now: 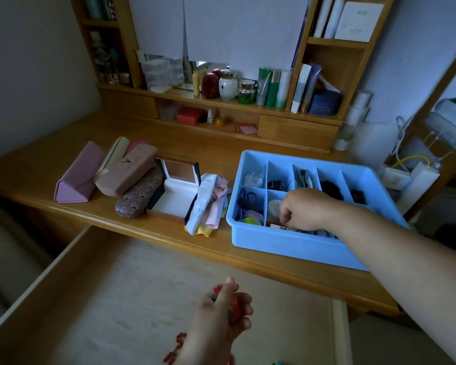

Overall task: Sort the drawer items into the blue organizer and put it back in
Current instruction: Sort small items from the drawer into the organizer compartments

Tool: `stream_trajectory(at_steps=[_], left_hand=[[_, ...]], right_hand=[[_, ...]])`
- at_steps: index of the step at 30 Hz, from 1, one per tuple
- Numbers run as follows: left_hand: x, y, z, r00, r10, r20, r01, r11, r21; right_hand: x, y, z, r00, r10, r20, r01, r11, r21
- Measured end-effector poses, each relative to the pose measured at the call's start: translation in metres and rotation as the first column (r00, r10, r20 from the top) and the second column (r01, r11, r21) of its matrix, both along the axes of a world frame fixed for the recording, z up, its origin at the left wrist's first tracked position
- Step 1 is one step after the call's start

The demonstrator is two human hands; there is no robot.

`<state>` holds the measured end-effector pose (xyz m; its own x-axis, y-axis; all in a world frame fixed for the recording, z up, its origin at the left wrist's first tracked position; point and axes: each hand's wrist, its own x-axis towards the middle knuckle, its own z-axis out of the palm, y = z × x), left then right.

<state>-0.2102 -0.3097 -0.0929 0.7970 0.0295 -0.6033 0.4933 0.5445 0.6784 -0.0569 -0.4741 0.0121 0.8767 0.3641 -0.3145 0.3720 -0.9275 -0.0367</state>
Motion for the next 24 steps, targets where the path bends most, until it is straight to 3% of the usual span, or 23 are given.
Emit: stream_trajectory(at_steps=[2, 4, 6, 8, 12, 15, 21, 22, 24], left_hand=[[-0.002, 0.001, 0.004, 0.997, -0.069, 0.038, 0.071, 0.997, -0.038], [-0.004, 0.003, 0.011, 0.985, -0.148, 0.091, 0.154, 0.986, -0.059], [-0.006, 0.003, 0.021, 0.942, -0.286, 0.174, 0.288, 0.958, 0.016], [-0.008, 0.001, 0.032, 0.858, -0.445, 0.256, 0.420, 0.895, 0.148], [-0.010, -0.006, 0.048, 0.689, -0.666, 0.287, 0.548, 0.737, 0.396], [-0.010, -0.012, 0.046, 0.687, -0.696, 0.206, 0.494, 0.656, 0.570], [-0.006, -0.015, 0.035, 0.769, -0.500, 0.400, 0.198, 0.780, 0.594], [-0.005, -0.015, 0.034, 0.774, -0.470, 0.424, 0.168, 0.799, 0.577], [-0.004, -0.012, 0.032, 0.798, -0.419, 0.434, 0.137, 0.827, 0.545]], right_hand=[[0.000, -0.004, 0.009, 0.999, -0.025, -0.048, 0.030, 0.993, 0.111], [-0.008, -0.009, 0.021, 0.993, -0.105, 0.062, 0.077, 0.932, 0.354], [-0.030, -0.008, 0.029, 0.978, -0.136, 0.158, 0.024, 0.826, 0.563], [-0.061, -0.001, 0.029, 0.997, -0.034, 0.064, -0.016, 0.760, 0.650], [-0.107, 0.006, 0.011, 0.960, 0.163, -0.228, 0.008, 0.797, 0.604], [-0.115, 0.000, 0.003, 0.970, 0.126, -0.209, 0.016, 0.821, 0.570], [-0.109, -0.009, 0.007, 0.916, 0.122, -0.382, 0.162, 0.759, 0.631], [-0.107, -0.010, 0.010, 0.923, 0.110, -0.369, 0.164, 0.756, 0.634], [-0.095, -0.017, 0.024, 0.982, 0.002, -0.189, 0.127, 0.734, 0.667]])
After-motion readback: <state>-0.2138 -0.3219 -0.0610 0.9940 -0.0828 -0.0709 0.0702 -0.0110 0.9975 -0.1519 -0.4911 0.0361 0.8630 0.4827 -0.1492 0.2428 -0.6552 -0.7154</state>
